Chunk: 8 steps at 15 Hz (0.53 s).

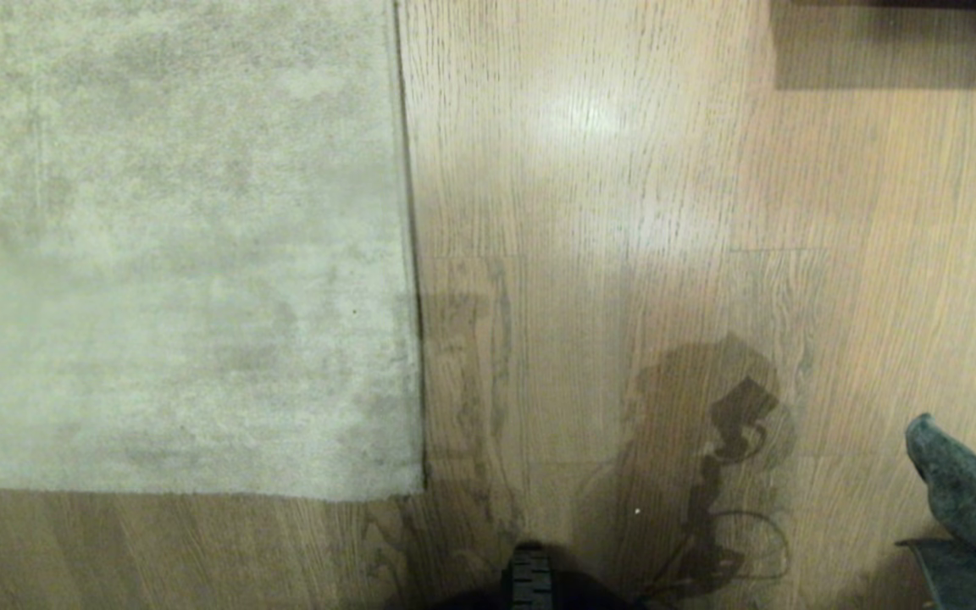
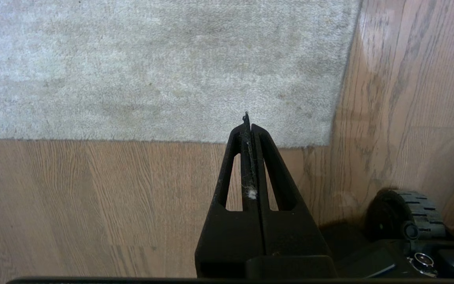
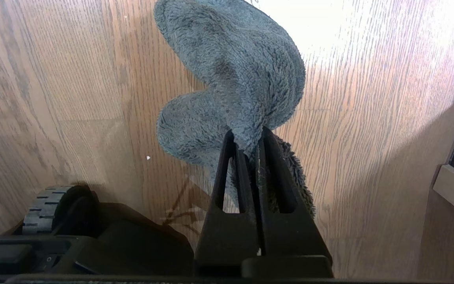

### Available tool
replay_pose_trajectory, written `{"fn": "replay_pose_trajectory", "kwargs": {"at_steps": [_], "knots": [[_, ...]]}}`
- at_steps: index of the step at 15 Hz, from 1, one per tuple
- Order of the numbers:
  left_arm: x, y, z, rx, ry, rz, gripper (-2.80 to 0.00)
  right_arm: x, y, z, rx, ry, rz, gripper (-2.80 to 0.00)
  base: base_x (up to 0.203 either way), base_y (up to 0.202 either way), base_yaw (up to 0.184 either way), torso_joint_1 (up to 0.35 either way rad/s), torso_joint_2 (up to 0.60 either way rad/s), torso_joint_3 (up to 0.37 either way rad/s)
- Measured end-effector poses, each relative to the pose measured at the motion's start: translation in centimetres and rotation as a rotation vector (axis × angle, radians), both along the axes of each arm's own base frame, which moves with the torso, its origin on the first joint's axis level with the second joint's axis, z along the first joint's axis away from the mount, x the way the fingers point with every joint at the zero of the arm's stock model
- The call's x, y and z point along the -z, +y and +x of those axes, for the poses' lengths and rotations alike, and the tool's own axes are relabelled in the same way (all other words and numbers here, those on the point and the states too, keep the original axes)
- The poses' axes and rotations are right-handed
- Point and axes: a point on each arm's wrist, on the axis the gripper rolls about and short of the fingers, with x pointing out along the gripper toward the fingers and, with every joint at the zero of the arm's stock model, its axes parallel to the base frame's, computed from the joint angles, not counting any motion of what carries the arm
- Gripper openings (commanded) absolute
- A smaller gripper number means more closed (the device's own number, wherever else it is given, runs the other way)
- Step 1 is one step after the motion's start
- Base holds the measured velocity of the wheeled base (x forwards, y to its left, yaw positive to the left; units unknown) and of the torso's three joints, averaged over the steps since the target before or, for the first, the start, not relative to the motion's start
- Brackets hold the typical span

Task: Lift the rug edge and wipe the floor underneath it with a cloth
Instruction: Lift up the carpet

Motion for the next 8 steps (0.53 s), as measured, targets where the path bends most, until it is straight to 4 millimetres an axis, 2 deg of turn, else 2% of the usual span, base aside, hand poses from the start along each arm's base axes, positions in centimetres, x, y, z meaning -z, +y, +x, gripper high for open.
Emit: {"fn": "replay_pose_trajectory", "kwargs": {"at_steps": [8], "knots": [[0.00,0.00,0.00,0.000,0.000,0.000,-2.80,0.00,0.00,0.00,0.000,0.000,0.000,-2.80,0.000,0.000,0.000,0.000,0.00,0.000]]}}
